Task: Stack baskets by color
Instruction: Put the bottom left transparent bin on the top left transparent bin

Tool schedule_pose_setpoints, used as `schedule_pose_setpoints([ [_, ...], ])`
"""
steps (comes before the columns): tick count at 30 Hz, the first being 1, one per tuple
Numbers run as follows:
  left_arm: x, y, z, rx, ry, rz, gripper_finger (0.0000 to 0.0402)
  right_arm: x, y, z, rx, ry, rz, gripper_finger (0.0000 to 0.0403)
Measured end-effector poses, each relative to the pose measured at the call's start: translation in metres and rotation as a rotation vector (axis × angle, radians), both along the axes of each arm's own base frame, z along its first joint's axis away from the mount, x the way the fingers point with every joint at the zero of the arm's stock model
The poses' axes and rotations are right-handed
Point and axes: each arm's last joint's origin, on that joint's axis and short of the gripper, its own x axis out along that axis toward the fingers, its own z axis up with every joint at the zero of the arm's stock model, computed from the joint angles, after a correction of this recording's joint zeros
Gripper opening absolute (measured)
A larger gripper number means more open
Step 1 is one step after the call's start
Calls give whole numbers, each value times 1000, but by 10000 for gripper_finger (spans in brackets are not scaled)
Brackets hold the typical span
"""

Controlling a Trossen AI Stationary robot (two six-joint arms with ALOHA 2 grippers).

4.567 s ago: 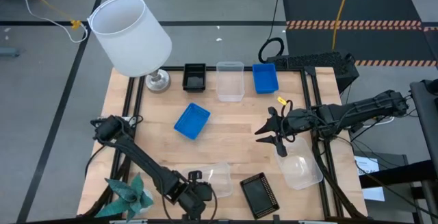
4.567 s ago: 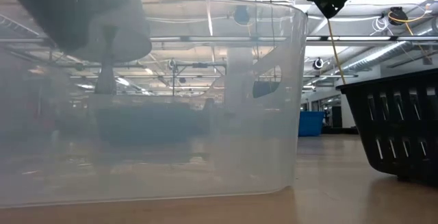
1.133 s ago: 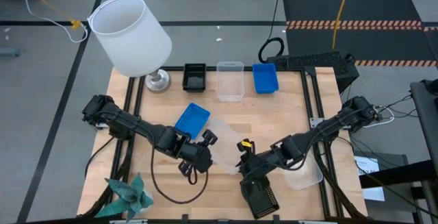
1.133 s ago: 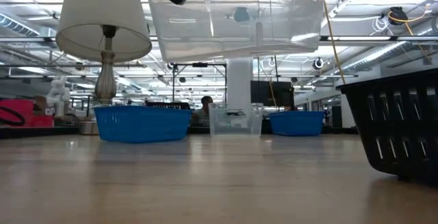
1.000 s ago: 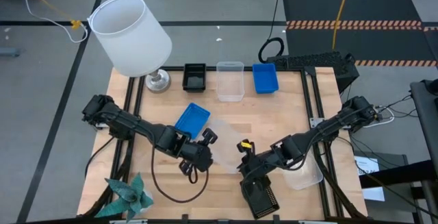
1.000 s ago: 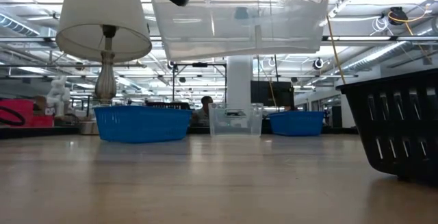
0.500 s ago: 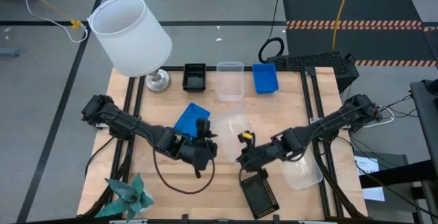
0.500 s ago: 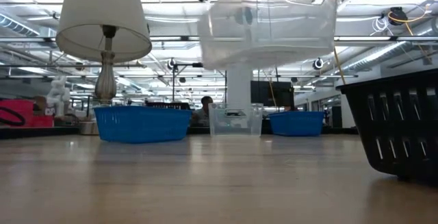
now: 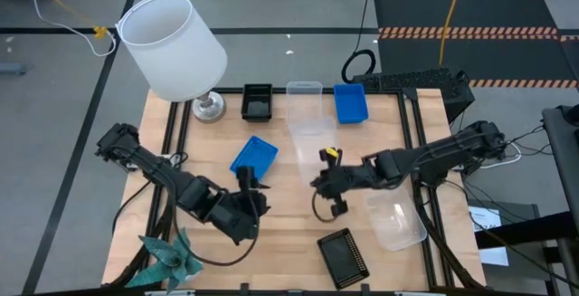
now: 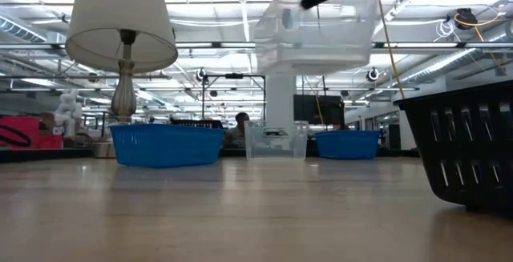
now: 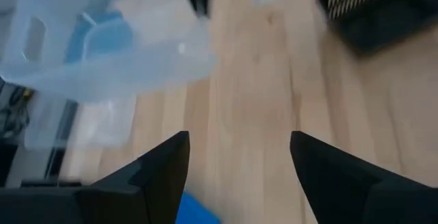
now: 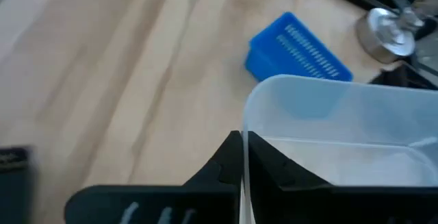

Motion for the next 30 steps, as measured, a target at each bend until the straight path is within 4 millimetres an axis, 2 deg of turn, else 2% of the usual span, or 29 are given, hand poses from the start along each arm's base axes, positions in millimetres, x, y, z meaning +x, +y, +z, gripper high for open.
schedule_pose_setpoints([
  [3,-8,-1,-6,-7,55,53,257,6,-18,0,-6,-35,-44,1],
  [8,-15,4,-31,35,146,99,248,17,-54,7,-31,-128,-125,0],
  [12,-26,15,-46,78,172,125,215,21,-82,16,-8,-182,-164,0],
  [15,-34,30,-51,152,137,189,181,21,-97,19,15,-193,-170,0],
  [20,-39,70,-44,246,-6,385,123,19,-100,16,47,-171,-182,0],
  [23,-31,97,-42,200,27,426,97,18,-95,13,45,-154,-163,1],
  [26,-20,127,-45,135,124,400,93,14,-88,13,35,-121,-134,2],
  [30,-8,167,-51,95,214,360,116,3,-82,20,16,-104,-103,2],
])
